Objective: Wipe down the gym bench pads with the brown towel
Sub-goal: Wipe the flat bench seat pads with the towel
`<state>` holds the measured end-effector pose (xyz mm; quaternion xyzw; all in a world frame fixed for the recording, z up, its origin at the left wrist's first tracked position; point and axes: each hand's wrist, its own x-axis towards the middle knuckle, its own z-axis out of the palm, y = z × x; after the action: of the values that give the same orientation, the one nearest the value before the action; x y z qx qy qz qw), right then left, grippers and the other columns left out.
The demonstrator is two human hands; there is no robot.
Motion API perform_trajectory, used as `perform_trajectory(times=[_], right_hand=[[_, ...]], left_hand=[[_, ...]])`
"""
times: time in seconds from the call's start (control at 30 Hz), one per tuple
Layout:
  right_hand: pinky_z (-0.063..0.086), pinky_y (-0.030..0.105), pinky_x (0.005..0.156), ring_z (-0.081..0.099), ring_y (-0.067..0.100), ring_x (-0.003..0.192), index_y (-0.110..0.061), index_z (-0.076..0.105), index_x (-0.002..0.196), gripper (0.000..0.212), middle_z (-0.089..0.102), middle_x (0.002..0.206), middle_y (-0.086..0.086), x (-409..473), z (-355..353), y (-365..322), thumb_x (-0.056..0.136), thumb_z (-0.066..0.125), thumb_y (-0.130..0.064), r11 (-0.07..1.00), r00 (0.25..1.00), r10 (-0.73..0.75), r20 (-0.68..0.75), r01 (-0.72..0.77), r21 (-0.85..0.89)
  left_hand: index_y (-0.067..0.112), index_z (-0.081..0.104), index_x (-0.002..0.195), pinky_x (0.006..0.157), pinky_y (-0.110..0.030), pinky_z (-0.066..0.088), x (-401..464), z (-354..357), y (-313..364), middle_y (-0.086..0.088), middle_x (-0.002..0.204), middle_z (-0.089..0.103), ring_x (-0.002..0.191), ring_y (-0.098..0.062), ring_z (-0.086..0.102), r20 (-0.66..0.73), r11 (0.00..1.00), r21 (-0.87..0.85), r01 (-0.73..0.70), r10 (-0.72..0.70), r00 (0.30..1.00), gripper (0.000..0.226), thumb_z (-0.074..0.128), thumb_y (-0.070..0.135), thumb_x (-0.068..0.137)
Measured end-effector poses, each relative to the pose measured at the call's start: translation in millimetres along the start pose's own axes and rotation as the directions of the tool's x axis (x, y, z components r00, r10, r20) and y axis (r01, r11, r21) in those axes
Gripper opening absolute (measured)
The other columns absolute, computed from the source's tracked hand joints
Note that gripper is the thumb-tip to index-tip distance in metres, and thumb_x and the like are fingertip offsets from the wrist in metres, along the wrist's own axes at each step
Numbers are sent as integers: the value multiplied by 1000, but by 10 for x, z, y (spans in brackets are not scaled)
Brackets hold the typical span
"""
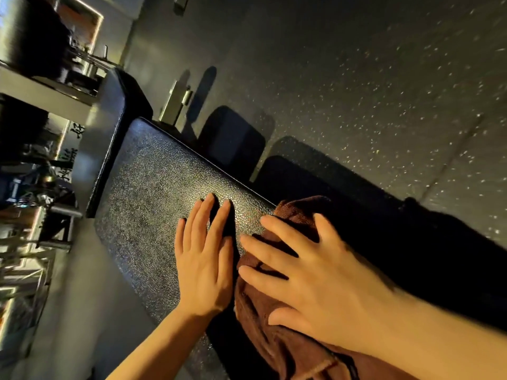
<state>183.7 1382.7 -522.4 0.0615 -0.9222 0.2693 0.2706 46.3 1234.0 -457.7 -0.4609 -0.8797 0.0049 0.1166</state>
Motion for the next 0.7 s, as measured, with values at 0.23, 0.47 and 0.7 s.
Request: perform_trajectory(times=[0.23,0.47,0.7], right_hand=[[46,71,87,36,32,136,-26,63,130,60,51,146,4,-401,-107,-105,79,68,-59,992,998,48,26,-45,-116],[35,74,96,29,35,143,-25,54,138,54,35,157,7,-774,-119,-217,93,35,-50,980,991,128,49,-118,-161],[44,67,89,37,31,136,-28,61,126,47,37,155,8,-581,-161,-173,92,38,-50,981,991,126,39,-119,-151]], left_hand=[[25,31,151,118,-55,17,16,-19,10,-3,159,31,150,-20,21,27,1000,-3,-10,11,1000,51,29,29,100],[26,35,151,118,-57,16,4,2,29,-5,157,33,148,-24,24,5,1000,4,0,0,1000,51,29,34,101],[27,34,152,120,-49,11,-3,12,27,-5,159,32,149,-24,22,8,999,29,19,-20,1000,54,28,43,101]])
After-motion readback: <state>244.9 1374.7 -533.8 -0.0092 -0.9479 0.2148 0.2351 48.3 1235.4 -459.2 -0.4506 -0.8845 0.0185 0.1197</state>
